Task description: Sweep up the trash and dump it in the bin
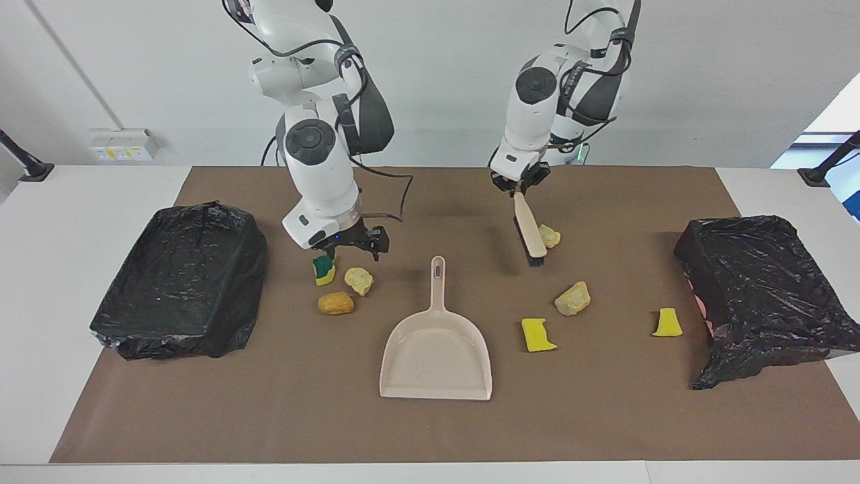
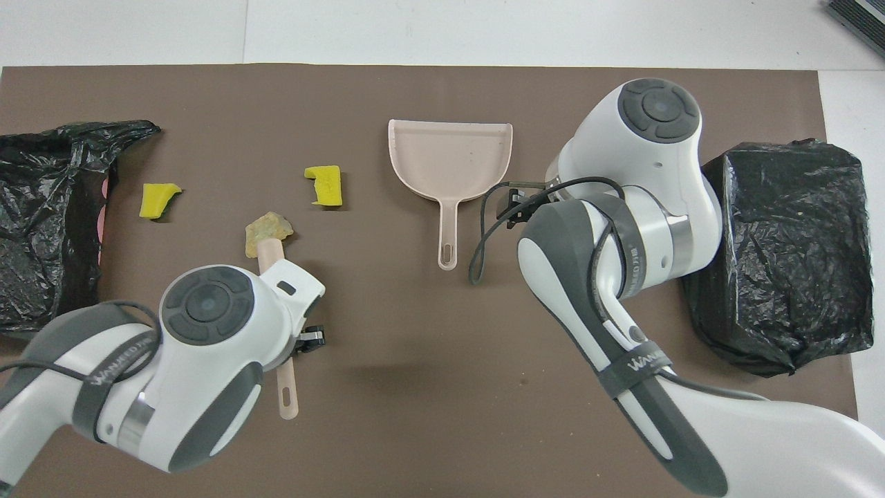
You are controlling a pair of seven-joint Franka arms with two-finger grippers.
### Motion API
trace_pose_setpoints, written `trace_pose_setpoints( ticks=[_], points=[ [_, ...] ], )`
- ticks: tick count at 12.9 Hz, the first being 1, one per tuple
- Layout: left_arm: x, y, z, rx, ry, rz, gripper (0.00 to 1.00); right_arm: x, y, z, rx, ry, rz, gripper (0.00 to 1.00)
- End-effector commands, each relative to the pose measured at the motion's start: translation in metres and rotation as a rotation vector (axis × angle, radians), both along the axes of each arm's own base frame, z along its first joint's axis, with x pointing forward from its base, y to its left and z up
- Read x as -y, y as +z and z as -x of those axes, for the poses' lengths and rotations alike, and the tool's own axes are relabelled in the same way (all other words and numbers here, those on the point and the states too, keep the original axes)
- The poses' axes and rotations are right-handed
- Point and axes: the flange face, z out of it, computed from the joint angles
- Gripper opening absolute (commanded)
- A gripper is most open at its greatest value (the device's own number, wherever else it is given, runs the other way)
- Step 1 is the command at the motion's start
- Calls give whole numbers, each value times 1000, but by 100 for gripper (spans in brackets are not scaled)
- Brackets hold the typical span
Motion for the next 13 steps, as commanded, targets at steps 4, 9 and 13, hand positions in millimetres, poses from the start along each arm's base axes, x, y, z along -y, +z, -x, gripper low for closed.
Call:
trace_pose_setpoints(
  ticks=[4,9,13],
  points=[
    [-127,-6,-113,10,-99,-43,0,-98,-61,-13,27,-19,17,100],
    [-229,-25,-157,35,-184,-69,0,-125,-72,7,26,46,56,100],
    [-241,-47,-161,17,-235,-107,0,-121,-71,7,37,92,94,98]
  ],
)
